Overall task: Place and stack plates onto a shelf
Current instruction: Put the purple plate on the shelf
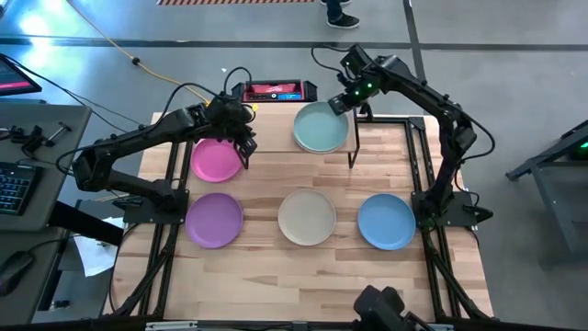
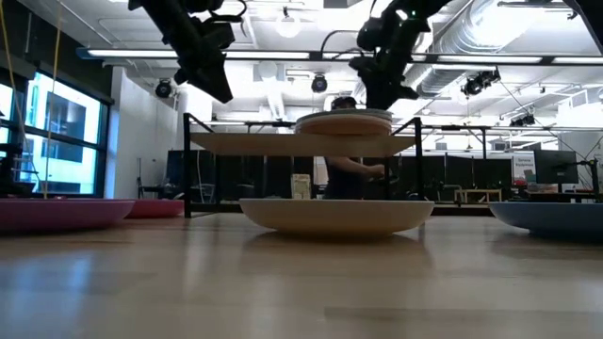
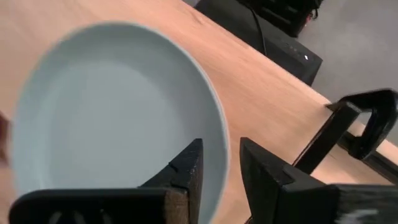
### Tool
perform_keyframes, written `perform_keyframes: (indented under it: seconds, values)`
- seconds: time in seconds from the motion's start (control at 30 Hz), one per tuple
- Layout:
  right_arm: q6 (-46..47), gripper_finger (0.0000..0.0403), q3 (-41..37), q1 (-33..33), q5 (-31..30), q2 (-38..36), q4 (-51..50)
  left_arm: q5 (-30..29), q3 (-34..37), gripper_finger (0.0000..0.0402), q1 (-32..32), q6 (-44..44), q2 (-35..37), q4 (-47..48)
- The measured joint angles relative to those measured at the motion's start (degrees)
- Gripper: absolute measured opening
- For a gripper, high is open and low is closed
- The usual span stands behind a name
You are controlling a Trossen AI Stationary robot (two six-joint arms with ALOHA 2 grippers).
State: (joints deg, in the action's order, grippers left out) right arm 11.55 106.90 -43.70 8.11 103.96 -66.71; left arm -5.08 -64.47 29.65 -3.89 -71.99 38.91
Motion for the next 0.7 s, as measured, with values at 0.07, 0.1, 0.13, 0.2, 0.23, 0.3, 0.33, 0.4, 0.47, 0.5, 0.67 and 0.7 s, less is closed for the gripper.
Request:
perform_keyframes:
  seconds: [0.07,0.1,0.13,0.2,0.23,0.3,0.33,0.4,0.47,0.5,0.67,0.7]
  values:
    - [0.3,0.0085,2.1,1.0,0.1,-0.2,-1.8,0.0,0.0,0.009,0.0,0.2,0.0,0.7]
    - [0.4,0.0085,3.0,1.8,0.1,-0.3,-2.8,0.0,0.0,0.009,0.0,0.1,0.0,1.1]
    - [0.4,0.0085,3.7,2.9,0.3,-0.3,-3.6,0.0,0.0,0.009,0.0,0.1,0.0,1.5]
    - [0.7,0.0085,4.7,5.4,1.7,-0.3,-5.0,0.0,0.0,0.009,0.0,0.1,0.0,2.3]
    - [1.5,0.0085,4.8,6.8,2.9,-0.3,-5.1,0.0,0.0,0.009,0.0,0.1,0.0,2.9]
    - [2.1,0.0085,4.8,9.7,5.0,-0.3,-5.1,0.0,0.0,0.009,0.0,0.3,0.0,3.9]
    - [2.7,0.0085,4.8,11.3,5.0,-0.2,-5.0,0.0,0.0,0.009,0.0,0.5,0.0,4.2]
    - [4.1,0.0085,4.8,14.3,3.7,0.0,-3.8,0.0,0.0,0.009,0.0,0.7,0.0,5.0]
    - [5.6,0.0085,4.8,16.9,3.1,0.0,-2.6,0.0,0.0,0.009,0.0,1.1,0.0,5.4]
    - [6.3,0.0085,4.8,18.1,3.1,0.0,-2.2,0.0,0.0,0.009,0.0,1.6,0.0,5.8]
    - [7.1,0.0085,4.8,22.9,3.0,2.5,-2.0,0.0,0.0,0.009,0.0,2.1,0.0,7.4]
    - [7.6,0.0085,4.8,23.6,3.0,3.2,-2.0,0.0,0.0,0.009,0.1,2.1,0.0,7.7]
